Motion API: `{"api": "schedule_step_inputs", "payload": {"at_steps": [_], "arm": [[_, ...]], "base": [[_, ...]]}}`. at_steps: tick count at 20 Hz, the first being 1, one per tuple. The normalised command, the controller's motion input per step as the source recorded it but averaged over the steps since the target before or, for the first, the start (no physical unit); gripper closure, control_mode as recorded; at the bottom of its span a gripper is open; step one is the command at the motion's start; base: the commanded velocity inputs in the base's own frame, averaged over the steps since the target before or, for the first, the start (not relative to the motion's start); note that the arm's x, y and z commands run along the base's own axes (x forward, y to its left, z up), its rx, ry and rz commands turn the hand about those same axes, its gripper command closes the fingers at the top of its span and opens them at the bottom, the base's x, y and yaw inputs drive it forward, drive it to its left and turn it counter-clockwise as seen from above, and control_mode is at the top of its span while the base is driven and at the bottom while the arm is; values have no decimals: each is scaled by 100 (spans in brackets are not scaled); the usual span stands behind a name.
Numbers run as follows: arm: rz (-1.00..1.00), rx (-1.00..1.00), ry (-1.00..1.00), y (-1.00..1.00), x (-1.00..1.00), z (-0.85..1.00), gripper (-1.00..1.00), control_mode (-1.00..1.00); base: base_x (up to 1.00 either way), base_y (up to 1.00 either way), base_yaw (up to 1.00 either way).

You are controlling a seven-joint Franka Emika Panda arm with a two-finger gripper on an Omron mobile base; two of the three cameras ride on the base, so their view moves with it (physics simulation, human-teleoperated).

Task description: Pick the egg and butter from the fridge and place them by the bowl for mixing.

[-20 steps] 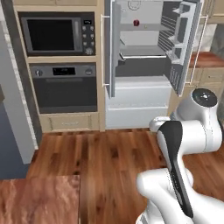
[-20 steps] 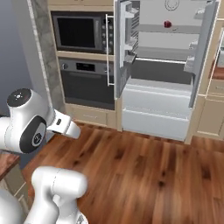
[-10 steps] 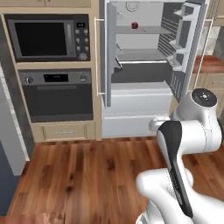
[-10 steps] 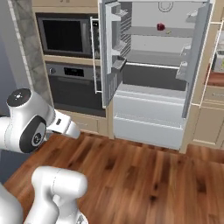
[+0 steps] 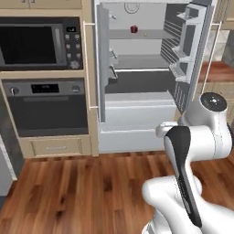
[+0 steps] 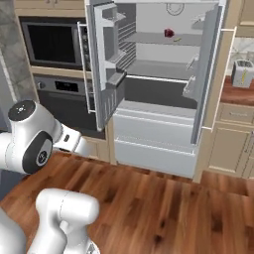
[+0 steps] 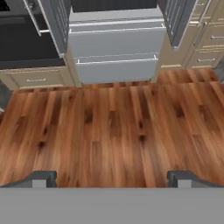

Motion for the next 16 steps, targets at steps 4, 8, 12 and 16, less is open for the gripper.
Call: {"api": "schedule_step_inputs", "payload": {"at_steps": [4, 8, 12, 16], "arm": [[0, 0, 0, 0, 0, 0, -100, 100], [0, 0, 0, 0, 0, 0, -100, 100], [0, 0, 0, 0, 0, 0, -100, 100], [0, 0, 0, 0, 0, 0, -100, 100]], "base": [[52, -51, 0], [55, -47, 0], [62, -38, 0], [70, -22, 0]]}}
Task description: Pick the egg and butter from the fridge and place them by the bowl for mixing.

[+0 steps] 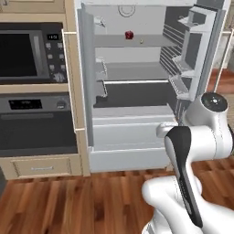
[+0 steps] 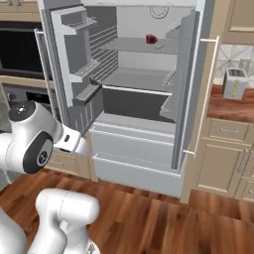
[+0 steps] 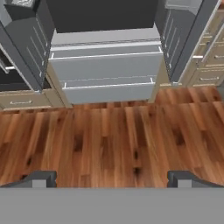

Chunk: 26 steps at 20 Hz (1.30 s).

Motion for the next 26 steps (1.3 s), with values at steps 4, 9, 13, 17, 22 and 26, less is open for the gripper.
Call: {"api": "schedule_step_inputs", "payload": {"at_steps": [4, 9, 13, 17, 22, 26], "arm": [[0, 0, 0, 0, 0, 0, -100, 100], [0, 0, 0, 0, 0, 0, -100, 100], [0, 0, 0, 0, 0, 0, -100, 100], [0, 0, 0, 0, 0, 0, -100, 100], [0, 0, 0, 0, 0, 0, -100, 100], [0, 0, 0, 0, 0, 0, -100, 100]], "base": [[67, -3, -7], [69, -19, -2], [70, -24, 5], [54, -33, 13], [54, -38, 5], [46, -28, -9]]}}
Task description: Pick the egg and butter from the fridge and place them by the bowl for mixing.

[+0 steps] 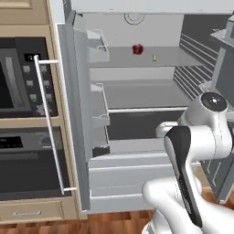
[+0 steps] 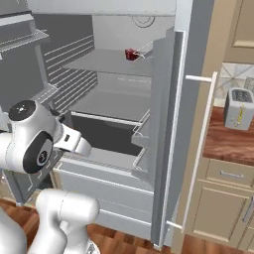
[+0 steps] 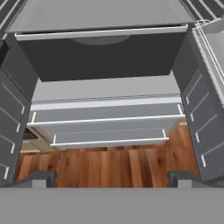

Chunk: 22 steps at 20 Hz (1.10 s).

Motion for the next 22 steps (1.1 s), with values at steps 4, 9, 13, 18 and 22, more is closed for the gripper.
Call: {"api": "schedule_step_inputs", "payload": {"at_steps": [4, 9, 13, 18, 22], "arm": [[0, 0, 0, 0, 0, 0, -100, 100], [0, 0, 0, 0, 0, 0, -100, 100], [0, 0, 0, 0, 0, 0, -100, 100], [0, 0, 0, 0, 0, 0, -100, 100], [0, 0, 0, 0, 0, 0, -100, 100]], "base": [[48, -15, -16], [47, -15, -15], [40, -11, 1], [55, -8, 3], [56, -8, -7]]}}
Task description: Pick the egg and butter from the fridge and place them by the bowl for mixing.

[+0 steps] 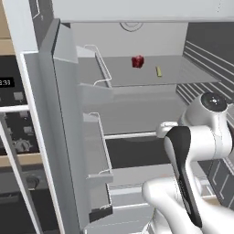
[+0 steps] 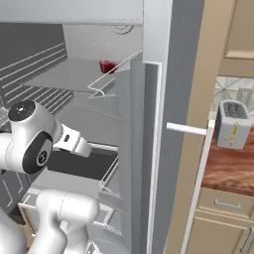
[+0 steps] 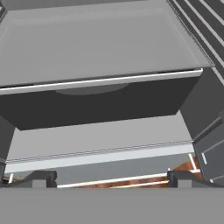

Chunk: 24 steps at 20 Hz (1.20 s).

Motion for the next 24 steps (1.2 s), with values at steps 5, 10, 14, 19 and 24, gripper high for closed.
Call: {"api": "schedule_step_inputs", "payload": {"at_steps": [5, 10, 14, 19, 24], "arm": [[0, 0, 0, 0, 0, 0, -100, 100], [0, 0, 0, 0, 0, 0, -100, 100], [0, 0, 0, 0, 0, 0, -100, 100], [0, 0, 0, 0, 0, 0, -100, 100], [0, 0, 0, 0, 0, 0, -100, 100]], "base": [[48, -4, -5], [51, -5, 0], [38, -5, 0], [0, 0, 0], [0, 0, 0]]}}
